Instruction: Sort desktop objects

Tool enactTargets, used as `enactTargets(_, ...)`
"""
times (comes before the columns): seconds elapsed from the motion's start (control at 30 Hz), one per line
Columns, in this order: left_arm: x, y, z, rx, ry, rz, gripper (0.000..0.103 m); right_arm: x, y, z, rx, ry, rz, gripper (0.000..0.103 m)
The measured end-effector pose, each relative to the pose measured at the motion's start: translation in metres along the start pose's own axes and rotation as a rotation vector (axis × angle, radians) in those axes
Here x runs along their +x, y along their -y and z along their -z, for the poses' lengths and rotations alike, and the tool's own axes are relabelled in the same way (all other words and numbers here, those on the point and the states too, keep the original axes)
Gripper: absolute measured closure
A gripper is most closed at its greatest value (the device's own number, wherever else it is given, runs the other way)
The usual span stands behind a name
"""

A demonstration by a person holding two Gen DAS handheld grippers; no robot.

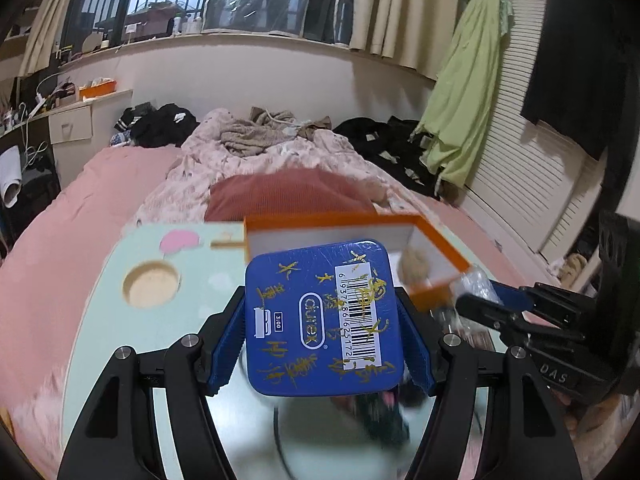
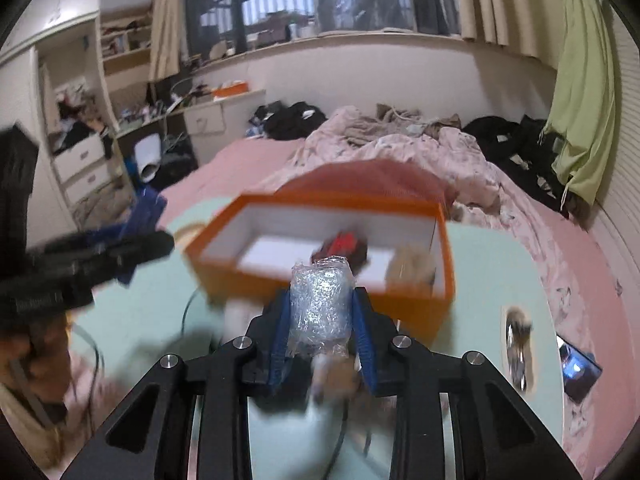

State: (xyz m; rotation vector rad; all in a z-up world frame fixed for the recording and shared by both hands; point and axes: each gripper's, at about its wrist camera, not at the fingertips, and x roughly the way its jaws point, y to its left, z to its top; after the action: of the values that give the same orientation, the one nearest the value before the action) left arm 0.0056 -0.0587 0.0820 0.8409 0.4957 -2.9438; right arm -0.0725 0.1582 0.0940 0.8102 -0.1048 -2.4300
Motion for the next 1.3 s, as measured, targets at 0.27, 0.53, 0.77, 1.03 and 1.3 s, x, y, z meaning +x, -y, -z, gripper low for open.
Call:
enactTargets(0.27, 0.078, -0.019, -0.014, -0.103, -0.085, -0.095, 0.026, 0.071, 0.029, -0.024, 0.093, -0.084, 0.089, 0.019)
enactTargets(0.53, 0.066, -0.013, -0.004, -0.067, -0.048, -0.067, 0.023, 0.044, 0.030, -0.015, 0.077, 0.022, 0.122, 0.019)
enactTargets(0.77, 0.020, 0.004, 0.022, 0.000, -0.109, -0.010, 0.021, -0.013, 0.015, 0.017, 0.029, 0.020, 0.123, 0.014)
enactTargets(1.03, 0.011, 0.008, 0.098, 0.169, -0.265, -0.110, 0.021, -0.018, -0.008, 0.106, -0.098, -0.119, 0.147, 0.013)
enactTargets(1.3, 0.023, -0.002, 0.112, 0.138, -0.311, -0.096, 0.000, -0.010, 0.009, 0.124, -0.018, -0.119, 0.150, 0.000)
